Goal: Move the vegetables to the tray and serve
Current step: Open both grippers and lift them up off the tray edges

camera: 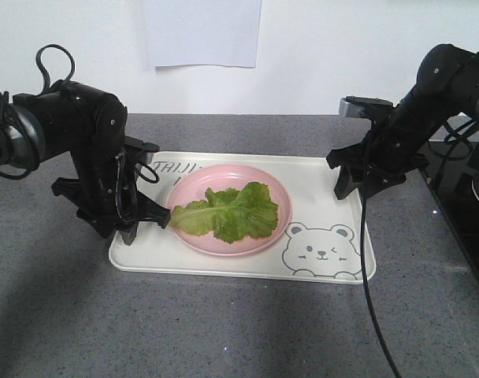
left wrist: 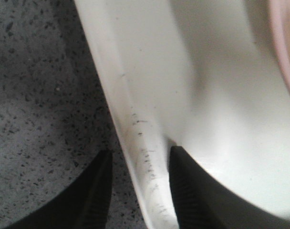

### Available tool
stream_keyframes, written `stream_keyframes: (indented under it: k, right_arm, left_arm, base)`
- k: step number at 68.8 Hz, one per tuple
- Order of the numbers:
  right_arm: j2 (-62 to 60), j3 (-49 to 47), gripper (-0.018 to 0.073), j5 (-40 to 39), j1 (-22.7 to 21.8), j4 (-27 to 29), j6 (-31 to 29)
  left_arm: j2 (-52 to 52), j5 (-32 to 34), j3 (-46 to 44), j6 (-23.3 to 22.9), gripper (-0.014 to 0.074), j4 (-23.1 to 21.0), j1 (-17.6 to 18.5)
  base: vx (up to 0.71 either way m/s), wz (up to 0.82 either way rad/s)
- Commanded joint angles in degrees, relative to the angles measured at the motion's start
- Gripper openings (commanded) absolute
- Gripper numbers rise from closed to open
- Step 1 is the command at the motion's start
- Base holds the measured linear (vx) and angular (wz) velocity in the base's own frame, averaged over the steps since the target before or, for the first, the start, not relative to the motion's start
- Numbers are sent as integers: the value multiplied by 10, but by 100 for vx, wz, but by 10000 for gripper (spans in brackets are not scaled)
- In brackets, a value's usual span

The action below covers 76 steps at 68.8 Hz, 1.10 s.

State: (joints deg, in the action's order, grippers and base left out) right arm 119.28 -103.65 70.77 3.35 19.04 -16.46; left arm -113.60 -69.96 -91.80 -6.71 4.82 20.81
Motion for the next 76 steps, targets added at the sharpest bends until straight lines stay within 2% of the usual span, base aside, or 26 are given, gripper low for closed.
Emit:
stream_keyframes:
  k: [1, 11, 18, 29, 38, 47, 61, 70, 76]
  right_arm:
    - [-45, -20, 371, 27, 0, 7, 1]
    - [-59, -36, 364, 27, 0, 12, 12]
    - [-79, -45, 318, 17, 0, 21, 8]
    - [-126, -46, 144, -18, 0, 55, -23]
    - [-174, -46, -17, -29, 0, 102, -71]
    - [-238, -44, -5, -49, 0, 144, -125]
    - [-347, -44, -4, -83, 0, 148, -164]
    - [-411, -37, -4, -86, 0, 150, -200]
    - [-473, 26, -4, -125, 0, 159, -229]
  left_arm:
    - [45, -16, -17, -4, 294, 7, 2]
    - [65, -13, -17, -4, 293, 19, 2]
    - [86, 2, -17, -5, 293, 26, 2]
    - [135, 43, -17, -6, 278, 29, 2]
    - [189, 94, -17, -23, 223, 28, 2]
    - [258, 142, -17, -37, 141, 23, 2]
    - [390, 222, 6, -36, 14, 13, 2]
    - [493, 301, 92, -35, -7, 13, 2]
    - [568, 377, 194, -34, -7, 13, 2]
  base:
    - [0, 0]
    - [0, 0]
    - [0, 0]
    - [0, 0]
    - [0, 0]
    - [0, 0]
    - [0, 0]
    - [0, 0]
    - [0, 0]
